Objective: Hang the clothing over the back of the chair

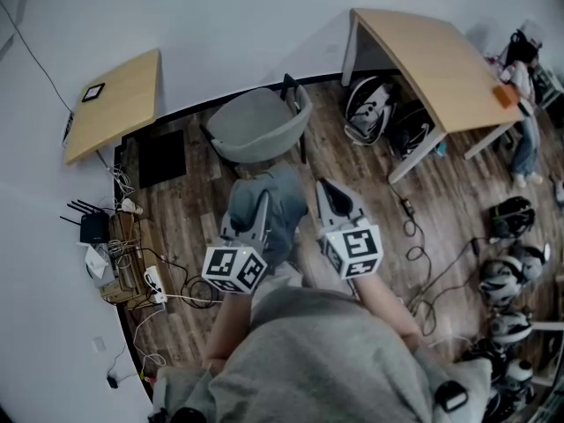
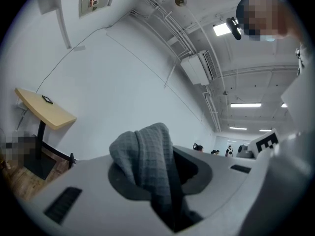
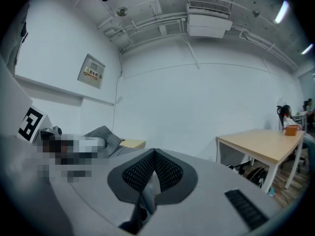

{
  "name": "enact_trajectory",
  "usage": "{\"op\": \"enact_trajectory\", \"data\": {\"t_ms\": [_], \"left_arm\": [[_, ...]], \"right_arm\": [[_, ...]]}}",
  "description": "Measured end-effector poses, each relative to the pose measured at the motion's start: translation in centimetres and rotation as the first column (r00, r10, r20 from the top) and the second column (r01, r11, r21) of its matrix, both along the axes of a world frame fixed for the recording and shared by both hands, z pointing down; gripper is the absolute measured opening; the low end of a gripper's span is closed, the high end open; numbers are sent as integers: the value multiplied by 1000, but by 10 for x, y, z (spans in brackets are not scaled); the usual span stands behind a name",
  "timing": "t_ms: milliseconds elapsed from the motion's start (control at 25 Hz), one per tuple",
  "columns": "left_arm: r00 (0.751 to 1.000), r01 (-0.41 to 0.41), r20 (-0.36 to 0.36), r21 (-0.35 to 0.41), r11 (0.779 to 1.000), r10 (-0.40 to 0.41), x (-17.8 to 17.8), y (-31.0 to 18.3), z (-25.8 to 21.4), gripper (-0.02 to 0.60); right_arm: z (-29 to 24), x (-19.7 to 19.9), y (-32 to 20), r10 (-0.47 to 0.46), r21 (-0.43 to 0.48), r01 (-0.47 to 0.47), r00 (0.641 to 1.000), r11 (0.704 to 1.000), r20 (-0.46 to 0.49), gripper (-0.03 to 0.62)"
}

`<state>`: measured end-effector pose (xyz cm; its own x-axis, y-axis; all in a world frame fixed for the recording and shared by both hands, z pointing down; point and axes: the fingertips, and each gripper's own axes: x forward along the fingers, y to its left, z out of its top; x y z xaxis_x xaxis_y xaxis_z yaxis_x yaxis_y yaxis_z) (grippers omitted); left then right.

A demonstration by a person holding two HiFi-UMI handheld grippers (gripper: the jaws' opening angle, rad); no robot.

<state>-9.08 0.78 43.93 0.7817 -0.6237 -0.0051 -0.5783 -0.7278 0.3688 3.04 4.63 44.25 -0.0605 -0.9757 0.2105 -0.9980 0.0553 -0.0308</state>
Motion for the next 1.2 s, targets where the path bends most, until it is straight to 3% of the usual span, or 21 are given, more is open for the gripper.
{"op": "enact_trajectory", "data": {"t_ms": [480,1200], "left_arm": [[999,-47,-2,-2,999,47,9,-74,-7,94],[988,-155,-1,20,988,155,27,-168,-15,94]], "right_arm": [[-13,-2,-86,10,20,-10,1000,1000,-7,-2],[-15,15,-175,119,48,-119,993,992,6,-2]]}}
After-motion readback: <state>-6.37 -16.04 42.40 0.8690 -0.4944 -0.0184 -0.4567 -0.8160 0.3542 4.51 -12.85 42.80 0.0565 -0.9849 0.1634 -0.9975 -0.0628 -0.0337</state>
